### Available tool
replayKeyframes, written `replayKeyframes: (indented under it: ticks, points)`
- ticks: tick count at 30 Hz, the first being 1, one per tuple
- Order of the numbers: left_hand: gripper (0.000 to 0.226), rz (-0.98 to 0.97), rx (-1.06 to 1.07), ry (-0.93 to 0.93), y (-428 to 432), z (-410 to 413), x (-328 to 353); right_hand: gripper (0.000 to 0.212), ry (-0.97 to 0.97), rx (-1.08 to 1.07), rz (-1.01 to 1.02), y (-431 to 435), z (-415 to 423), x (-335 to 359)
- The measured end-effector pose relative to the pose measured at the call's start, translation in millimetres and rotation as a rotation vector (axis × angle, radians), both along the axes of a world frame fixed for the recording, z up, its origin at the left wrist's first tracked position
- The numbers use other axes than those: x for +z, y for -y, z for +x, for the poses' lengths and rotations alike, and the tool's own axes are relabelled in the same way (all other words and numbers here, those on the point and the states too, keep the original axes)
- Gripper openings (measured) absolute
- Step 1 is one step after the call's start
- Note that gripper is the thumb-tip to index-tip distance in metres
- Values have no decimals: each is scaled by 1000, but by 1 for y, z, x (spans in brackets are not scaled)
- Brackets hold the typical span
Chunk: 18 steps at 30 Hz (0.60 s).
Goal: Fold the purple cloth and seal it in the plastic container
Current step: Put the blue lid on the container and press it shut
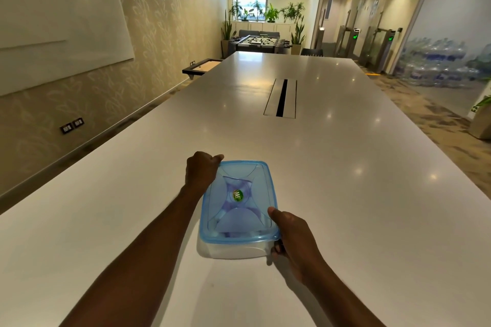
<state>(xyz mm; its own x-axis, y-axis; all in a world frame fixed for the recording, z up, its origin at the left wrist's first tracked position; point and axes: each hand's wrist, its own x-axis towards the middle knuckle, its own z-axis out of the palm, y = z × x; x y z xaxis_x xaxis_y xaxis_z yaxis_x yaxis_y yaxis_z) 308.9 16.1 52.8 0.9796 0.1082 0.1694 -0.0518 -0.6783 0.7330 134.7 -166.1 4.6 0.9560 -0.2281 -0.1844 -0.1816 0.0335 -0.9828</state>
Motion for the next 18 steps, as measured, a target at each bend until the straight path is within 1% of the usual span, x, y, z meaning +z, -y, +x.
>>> replayKeyframes:
  ticks: [3, 6, 9, 11, 13, 14, 16, 18]
  points:
    - [56, 34, -16, 4, 3, 0, -2, 41, 10, 5, -6, 0, -1, 0]
    - [51, 16, -9, -8, 6, -1, -5, 41, 17, 7, -5, 0, 0, -1]
    - [30, -17, -3, -1, 7, -3, -4, 41, 19, 23, 12, 1, 1, -2]
    - [35, -29, 17, 19, 8, -5, -5, 43, 23, 41, 32, 1, 1, -2]
    - [31, -21, 18, 22, 8, -4, -7, 44, 39, 43, 44, 2, 1, -3]
    - [33, -14, 6, 6, 8, -5, -7, 44, 47, 47, 50, 2, 2, -3]
    - [48, 13, 0, -22, 6, -5, -6, 45, 60, 44, 33, 1, 1, -3]
    - [50, 18, -12, -28, 4, -4, -6, 45, 40, 57, -3, 2, 0, -1]
